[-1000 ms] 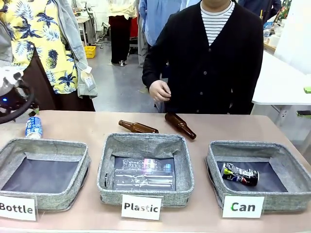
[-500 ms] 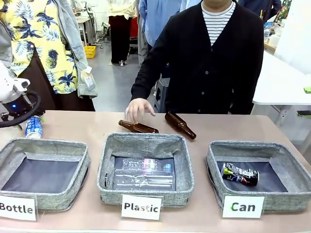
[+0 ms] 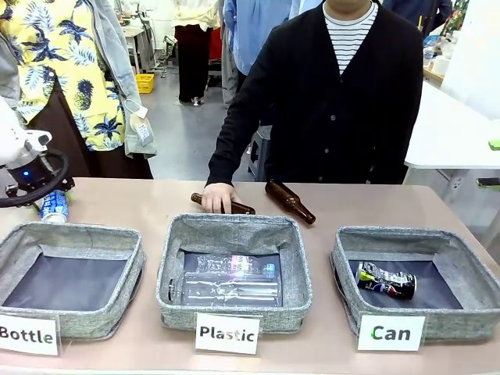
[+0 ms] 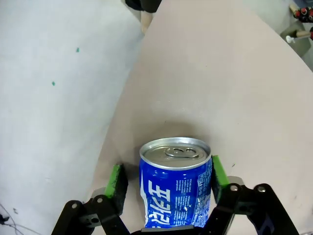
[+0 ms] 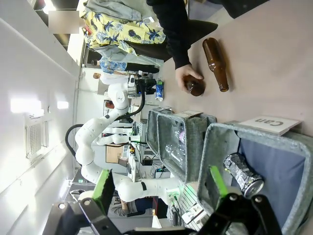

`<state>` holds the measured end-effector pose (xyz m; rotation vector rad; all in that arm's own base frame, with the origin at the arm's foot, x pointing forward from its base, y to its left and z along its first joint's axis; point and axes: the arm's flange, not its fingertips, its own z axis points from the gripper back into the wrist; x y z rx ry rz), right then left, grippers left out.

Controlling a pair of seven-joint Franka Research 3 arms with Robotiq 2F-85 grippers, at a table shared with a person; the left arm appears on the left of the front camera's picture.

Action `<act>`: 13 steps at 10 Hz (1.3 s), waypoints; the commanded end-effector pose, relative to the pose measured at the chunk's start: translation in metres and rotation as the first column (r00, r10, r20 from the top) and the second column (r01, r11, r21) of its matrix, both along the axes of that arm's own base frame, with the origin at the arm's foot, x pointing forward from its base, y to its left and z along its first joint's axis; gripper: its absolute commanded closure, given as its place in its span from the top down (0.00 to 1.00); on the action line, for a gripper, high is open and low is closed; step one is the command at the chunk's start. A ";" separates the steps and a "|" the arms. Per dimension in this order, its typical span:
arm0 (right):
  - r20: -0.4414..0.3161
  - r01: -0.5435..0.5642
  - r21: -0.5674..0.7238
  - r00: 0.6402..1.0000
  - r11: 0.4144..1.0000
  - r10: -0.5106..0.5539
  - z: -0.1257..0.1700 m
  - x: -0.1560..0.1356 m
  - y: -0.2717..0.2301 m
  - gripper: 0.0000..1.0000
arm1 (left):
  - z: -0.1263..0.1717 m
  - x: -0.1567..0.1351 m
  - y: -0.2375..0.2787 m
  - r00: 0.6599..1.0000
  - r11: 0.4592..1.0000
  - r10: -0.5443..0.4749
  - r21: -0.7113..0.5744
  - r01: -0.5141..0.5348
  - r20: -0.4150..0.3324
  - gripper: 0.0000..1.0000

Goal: Sort the can waste into the basket.
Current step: Pick up the can waste from the table and place it in the right Fabric basket.

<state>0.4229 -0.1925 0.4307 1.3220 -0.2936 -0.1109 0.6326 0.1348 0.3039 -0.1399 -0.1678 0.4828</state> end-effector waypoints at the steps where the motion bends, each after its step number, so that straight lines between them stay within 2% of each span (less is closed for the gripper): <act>1: 0.016 -0.012 0.000 1.000 1.000 0.012 0.003 0.000 -0.003 1.00 | 0.003 0.003 -0.002 0.999 1.000 -0.027 -0.014 0.026 -0.018 0.00; 2: 0.016 -0.012 0.000 1.000 1.000 0.012 0.003 0.000 -0.003 1.00 | 0.004 0.000 -0.002 0.999 0.999 -0.030 -0.014 0.030 -0.013 0.39; 3: 0.016 -0.012 0.000 1.000 1.000 0.012 0.003 0.000 -0.003 1.00 | 0.006 -0.001 -0.001 0.999 0.999 -0.032 -0.014 0.032 -0.006 0.00; 7: 0.016 -0.012 0.000 1.000 1.000 0.012 0.003 0.000 -0.003 1.00 | 0.010 -0.008 0.002 0.998 0.998 -0.058 -0.023 0.058 -0.003 0.00; 8: 0.016 -0.012 0.000 1.000 1.000 0.012 0.003 0.000 -0.003 1.00 | 0.020 -0.016 0.004 0.997 0.997 -0.074 -0.035 0.074 0.011 0.00; 9: 0.016 -0.012 0.000 1.000 1.000 0.012 0.003 0.000 -0.003 1.00 | 0.046 -0.038 0.003 0.984 0.982 -0.172 -0.065 0.175 0.056 0.00; 10: 0.016 -0.012 0.000 1.000 1.000 0.012 0.003 0.000 -0.003 1.00 | 0.086 -0.071 0.004 0.951 0.959 -0.264 -0.060 0.276 0.159 0.00; 11: 0.016 -0.012 0.000 1.000 1.000 0.012 0.003 0.000 -0.003 1.00 | 0.129 -0.112 0.005 0.895 0.930 -0.350 -0.014 0.368 0.278 0.00; 13: 0.016 -0.012 0.000 1.000 1.000 0.012 0.003 0.000 -0.003 1.00 | 0.175 -0.172 0.006 0.766 0.852 -0.504 0.089 0.515 0.399 0.00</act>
